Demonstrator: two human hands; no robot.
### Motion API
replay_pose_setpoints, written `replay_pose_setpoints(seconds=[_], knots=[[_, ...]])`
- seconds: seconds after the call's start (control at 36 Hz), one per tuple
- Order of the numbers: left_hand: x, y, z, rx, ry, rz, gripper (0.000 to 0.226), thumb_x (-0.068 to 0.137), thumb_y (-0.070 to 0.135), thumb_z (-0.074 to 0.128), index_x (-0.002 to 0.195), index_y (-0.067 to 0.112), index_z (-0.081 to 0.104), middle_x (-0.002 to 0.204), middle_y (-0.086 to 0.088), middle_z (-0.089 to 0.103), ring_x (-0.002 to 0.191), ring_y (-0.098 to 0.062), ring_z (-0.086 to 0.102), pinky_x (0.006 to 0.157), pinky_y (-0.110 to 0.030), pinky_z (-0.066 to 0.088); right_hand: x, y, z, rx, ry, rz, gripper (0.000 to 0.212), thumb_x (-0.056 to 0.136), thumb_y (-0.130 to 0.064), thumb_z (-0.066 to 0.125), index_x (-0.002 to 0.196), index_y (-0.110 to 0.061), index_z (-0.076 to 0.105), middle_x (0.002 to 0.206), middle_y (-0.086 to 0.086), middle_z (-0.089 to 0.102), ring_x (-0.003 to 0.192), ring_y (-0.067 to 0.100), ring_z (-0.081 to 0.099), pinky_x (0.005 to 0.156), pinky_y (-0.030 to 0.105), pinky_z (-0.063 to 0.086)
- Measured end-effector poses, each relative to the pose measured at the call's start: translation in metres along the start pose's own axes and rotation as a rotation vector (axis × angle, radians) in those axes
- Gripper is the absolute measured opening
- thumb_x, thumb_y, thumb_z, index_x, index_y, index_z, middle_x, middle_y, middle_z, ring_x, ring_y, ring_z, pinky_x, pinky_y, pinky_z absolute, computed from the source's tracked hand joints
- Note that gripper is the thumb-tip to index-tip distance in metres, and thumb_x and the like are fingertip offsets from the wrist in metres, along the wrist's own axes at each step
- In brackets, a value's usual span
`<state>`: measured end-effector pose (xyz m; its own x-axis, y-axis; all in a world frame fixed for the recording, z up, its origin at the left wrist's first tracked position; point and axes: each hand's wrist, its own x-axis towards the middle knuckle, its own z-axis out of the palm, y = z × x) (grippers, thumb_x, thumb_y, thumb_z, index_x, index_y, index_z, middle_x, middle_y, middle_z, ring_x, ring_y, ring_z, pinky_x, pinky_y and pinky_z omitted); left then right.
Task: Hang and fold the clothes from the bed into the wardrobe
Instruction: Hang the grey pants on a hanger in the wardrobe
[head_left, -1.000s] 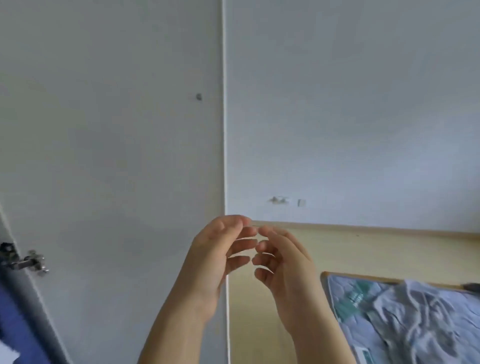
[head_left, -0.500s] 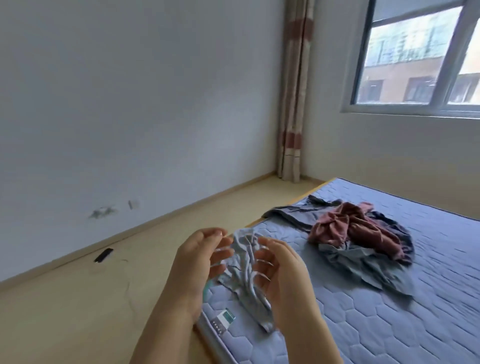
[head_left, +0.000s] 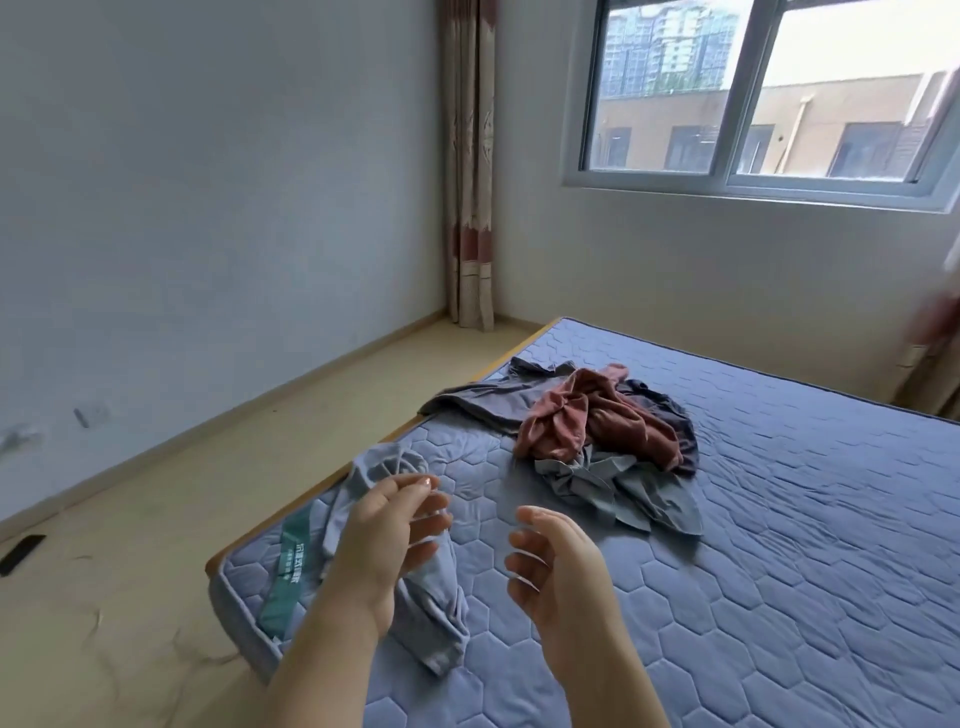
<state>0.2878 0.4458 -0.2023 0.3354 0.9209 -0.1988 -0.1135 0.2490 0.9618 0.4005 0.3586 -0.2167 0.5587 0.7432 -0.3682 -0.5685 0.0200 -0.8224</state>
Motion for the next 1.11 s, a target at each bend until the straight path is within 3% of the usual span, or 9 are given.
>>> replay_pose_setpoints(seconds=[0.39, 0.61, 0.75, 0.94, 1.11], knots=[[0.096, -0.051, 0.004, 0.072, 0.153, -0.176, 0.018, 0.095, 0.012, 0.048, 0.083, 0.015, 0.061, 0.068, 0.000, 0.063, 0.060, -0.012, 0.057, 0.054, -0.023, 0.041, 0.118, 0.013, -0.017, -0.129, 0.021, 0.210, 0.015, 0.091, -0.010, 0.049, 0.082, -0.011, 0.061, 0.052, 0.000, 0.054, 0.046, 0.013, 0.048, 0.045, 0.022, 0.038], [0.163, -0.089, -0.022, 0.295, -0.113, -0.355, 0.016, 0.098, 0.017, 0.045, 0.092, 0.018, 0.060, 0.083, 0.000, 0.063, 0.068, -0.012, 0.059, 0.060, -0.023, 0.041, 0.184, 0.057, 0.005, -0.374, 0.022, 0.372, 0.010, 0.091, -0.006, 0.049, 0.085, -0.009, 0.056, 0.064, 0.007, 0.049, 0.047, 0.016, 0.041, 0.043, 0.019, 0.030], [0.223, -0.130, -0.048, 0.364, -0.006, -0.463, 0.013, 0.098, 0.018, 0.046, 0.089, 0.017, 0.056, 0.075, 0.000, 0.058, 0.059, -0.010, 0.053, 0.043, -0.016, 0.037, 0.236, 0.096, 0.013, -0.450, 0.069, 0.465, 0.008, 0.092, -0.005, 0.047, 0.086, -0.009, 0.051, 0.064, 0.006, 0.044, 0.047, 0.015, 0.034, 0.040, 0.017, 0.027], [0.295, -0.194, -0.092, 0.459, 0.049, -0.616, 0.012, 0.097, 0.019, 0.045, 0.087, 0.020, 0.052, 0.074, 0.002, 0.055, 0.057, -0.009, 0.050, 0.046, -0.017, 0.034, 0.305, 0.171, 0.023, -0.548, 0.148, 0.616, 0.013, 0.092, -0.005, 0.043, 0.082, -0.012, 0.046, 0.063, 0.004, 0.041, 0.047, 0.015, 0.033, 0.049, 0.021, 0.026], [0.341, -0.255, -0.126, 0.388, 0.163, -0.817, 0.017, 0.097, 0.014, 0.041, 0.083, 0.017, 0.049, 0.075, -0.001, 0.050, 0.057, -0.012, 0.046, 0.049, -0.021, 0.032, 0.349, 0.239, 0.011, -0.655, 0.252, 0.699, 0.012, 0.090, -0.004, 0.041, 0.081, -0.011, 0.040, 0.065, 0.006, 0.037, 0.049, 0.018, 0.032, 0.049, 0.023, 0.027]])
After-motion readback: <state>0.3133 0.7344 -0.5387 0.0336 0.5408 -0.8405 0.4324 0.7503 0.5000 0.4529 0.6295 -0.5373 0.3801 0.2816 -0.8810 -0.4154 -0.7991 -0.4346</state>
